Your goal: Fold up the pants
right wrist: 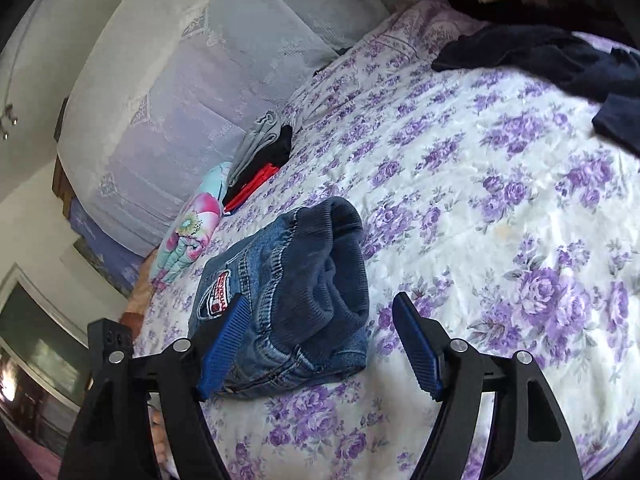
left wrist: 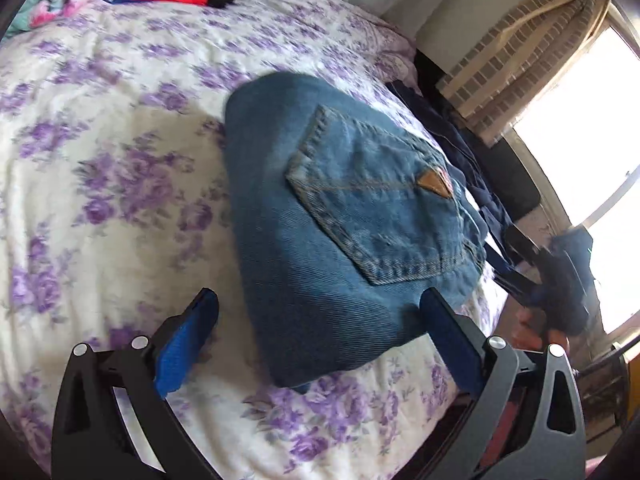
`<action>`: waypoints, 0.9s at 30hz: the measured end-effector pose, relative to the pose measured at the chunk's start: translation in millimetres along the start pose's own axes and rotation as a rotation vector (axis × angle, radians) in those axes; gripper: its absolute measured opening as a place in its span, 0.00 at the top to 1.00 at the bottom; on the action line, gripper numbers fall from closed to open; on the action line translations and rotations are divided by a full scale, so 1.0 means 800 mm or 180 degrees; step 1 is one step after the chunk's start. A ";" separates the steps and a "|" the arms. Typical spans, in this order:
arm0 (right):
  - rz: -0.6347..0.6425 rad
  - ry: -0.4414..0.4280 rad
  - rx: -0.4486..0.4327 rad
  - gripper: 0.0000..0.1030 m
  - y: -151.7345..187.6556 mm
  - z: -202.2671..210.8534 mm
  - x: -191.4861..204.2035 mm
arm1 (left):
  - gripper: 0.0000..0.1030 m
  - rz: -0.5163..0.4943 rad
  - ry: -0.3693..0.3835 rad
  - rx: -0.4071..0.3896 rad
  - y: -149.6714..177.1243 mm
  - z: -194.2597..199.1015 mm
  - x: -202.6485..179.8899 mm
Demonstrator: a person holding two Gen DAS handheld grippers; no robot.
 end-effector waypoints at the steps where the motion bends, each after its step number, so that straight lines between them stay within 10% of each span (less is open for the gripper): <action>1: -0.0045 -0.0032 0.0080 0.27 -0.004 -0.009 -0.008 | 0.05 -0.0012 0.0037 0.0039 0.000 -0.005 0.000; 13: -0.0138 -0.1246 0.0997 0.27 -0.060 -0.145 -0.033 | 0.04 -0.0189 0.0280 0.0073 -0.010 -0.024 0.003; 18: 0.0123 -0.1124 0.1200 0.21 -0.066 -0.177 -0.002 | 0.04 -0.0273 0.0354 0.0122 -0.016 -0.034 -0.002; 27: 0.0205 -0.1005 0.0803 0.44 -0.056 -0.141 0.028 | 0.19 -0.0335 0.0329 -0.0079 -0.012 -0.014 -0.018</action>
Point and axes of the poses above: each gripper's, at about its wrist camera, not at the fingertips, and z roughly against the way its jaws point, x to its left, y to its underside, the point moved 1 cm from there along -z, roughly the way its jaws point, and after that the axes turned 9 degrees about z, right-handed, at the moved point
